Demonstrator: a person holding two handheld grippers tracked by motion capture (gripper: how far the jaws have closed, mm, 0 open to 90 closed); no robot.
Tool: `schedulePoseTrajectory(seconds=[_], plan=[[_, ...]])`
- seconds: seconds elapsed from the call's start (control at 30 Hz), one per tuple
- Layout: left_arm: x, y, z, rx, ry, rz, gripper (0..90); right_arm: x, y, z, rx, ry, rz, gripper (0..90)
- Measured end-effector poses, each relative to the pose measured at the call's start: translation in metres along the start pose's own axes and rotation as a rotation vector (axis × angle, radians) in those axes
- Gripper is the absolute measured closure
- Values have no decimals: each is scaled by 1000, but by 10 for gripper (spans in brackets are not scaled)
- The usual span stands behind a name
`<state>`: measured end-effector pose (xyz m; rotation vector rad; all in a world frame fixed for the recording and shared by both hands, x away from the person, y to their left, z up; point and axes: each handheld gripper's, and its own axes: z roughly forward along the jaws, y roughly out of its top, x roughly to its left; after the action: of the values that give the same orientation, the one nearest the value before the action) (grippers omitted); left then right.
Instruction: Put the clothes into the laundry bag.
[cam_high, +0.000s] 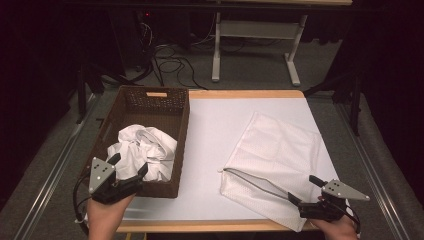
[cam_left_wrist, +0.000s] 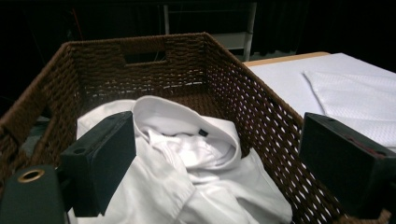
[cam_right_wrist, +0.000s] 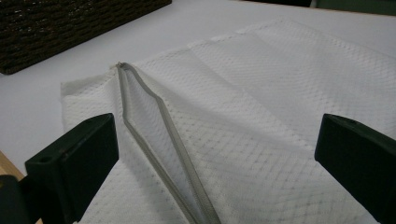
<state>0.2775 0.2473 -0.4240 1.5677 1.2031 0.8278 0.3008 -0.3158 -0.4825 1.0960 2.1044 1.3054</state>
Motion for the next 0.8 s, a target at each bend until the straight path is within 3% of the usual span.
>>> schedulePoseTrajectory(seconds=[0.17, 0.33, 0.37, 0.47, 0.53, 0.57, 0.7, 0.8], plan=[[8, 21, 23, 50, 21, -10, 118, -5, 0, -4, -11, -2, 23, 6], [11, 31, 37, 36, 4, -14, 97, -6, 0, -4, -11, -6, 31, 6], [13, 34, 48, 40, -8, -20, 97, -6, -1, -3, -8, -1, 31, 6], [18, 41, 65, 110, 16, -16, 99, -5, -2, -1, -2, 4, 38, 6], [21, 44, 69, 112, 23, -27, 94, -5, -2, 0, 2, 7, 45, 6], [24, 46, 75, 57, 63, -24, 114, -5, -2, 0, 1, 6, 43, 6], [28, 49, 81, 19, 71, -65, 146, -7, -4, 2, 12, 1, 50, 6], [37, 50, 90, 61, 71, -80, 136, -8, -5, 1, 12, 0, 52, 6]])
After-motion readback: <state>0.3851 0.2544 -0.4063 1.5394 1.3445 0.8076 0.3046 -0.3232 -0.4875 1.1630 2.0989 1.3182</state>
